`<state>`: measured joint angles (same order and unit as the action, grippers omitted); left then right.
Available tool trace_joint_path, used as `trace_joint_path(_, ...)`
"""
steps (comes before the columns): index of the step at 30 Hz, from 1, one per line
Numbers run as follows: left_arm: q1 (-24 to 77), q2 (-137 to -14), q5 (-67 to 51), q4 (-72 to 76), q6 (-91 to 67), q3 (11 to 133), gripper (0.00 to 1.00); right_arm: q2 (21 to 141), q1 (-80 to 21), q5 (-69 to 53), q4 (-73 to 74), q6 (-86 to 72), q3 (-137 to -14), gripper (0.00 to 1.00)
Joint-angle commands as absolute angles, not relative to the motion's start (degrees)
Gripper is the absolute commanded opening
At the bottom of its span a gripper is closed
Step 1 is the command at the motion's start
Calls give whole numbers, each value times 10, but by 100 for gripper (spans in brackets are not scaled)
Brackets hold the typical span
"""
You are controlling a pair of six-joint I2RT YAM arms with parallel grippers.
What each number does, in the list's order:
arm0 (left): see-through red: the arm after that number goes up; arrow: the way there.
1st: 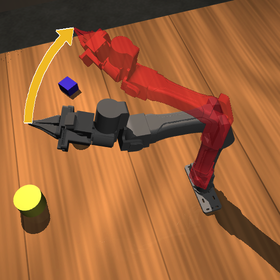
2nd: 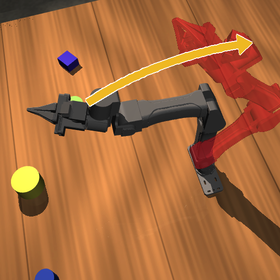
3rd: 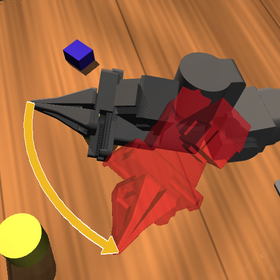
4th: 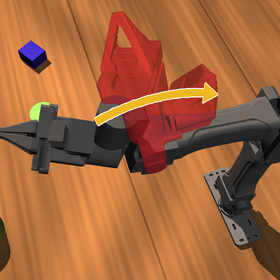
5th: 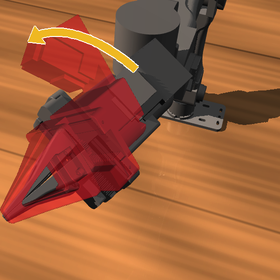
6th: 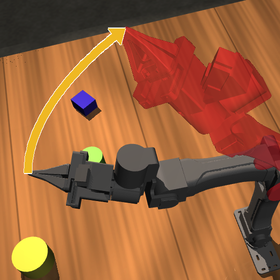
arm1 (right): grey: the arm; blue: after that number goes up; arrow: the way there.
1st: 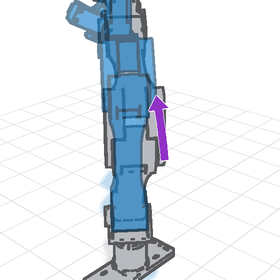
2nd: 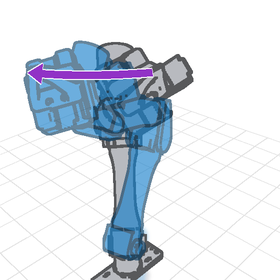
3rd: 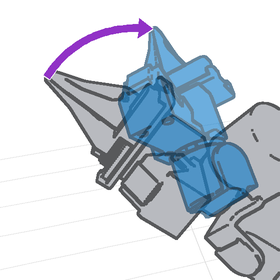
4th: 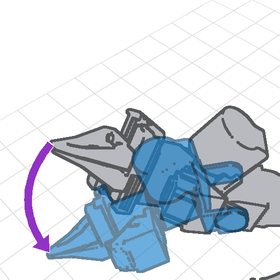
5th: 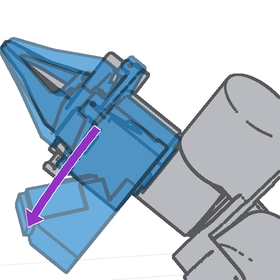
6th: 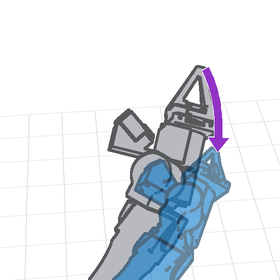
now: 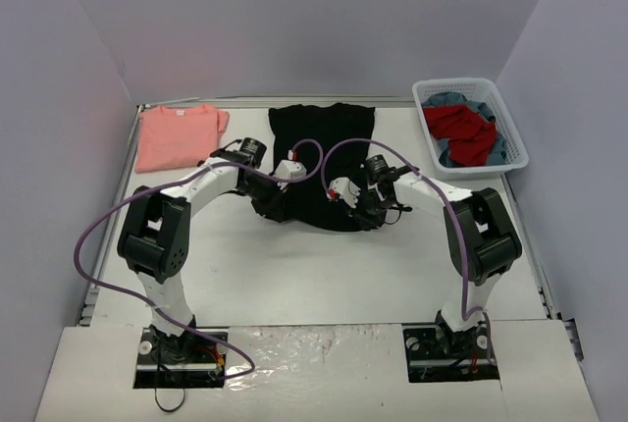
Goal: Fold and stack the t-shirts
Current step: Grab one side of the 2/3 rectangular tshirt with both arms, then fold the long partially folded tshirt into a neat square
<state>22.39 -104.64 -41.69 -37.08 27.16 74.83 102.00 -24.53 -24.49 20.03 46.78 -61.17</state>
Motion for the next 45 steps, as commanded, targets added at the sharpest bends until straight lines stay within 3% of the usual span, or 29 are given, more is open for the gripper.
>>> trace_joint_path(1, 214, -1037, -448, -412, 279, 787, 2, 993, -255, -232, 258, 453, -611, 3)
trace_joint_path(13, 213, -975, -452, -535, 353, 809, 2, 854, -263, -242, 385, 425, -655, 0)
trace_joint_path(26, 214, -899, -568, -869, 581, 843, 2, 737, -273, -338, 602, 489, -707, 0)
trace_joint_path(36, 214, -890, -534, -806, 508, 857, 2, 785, -261, -309, 576, 494, -728, 0)
trace_joint_path(45, 211, -932, -490, -748, 457, 926, 2, 876, -224, -294, 555, 509, -822, 0)
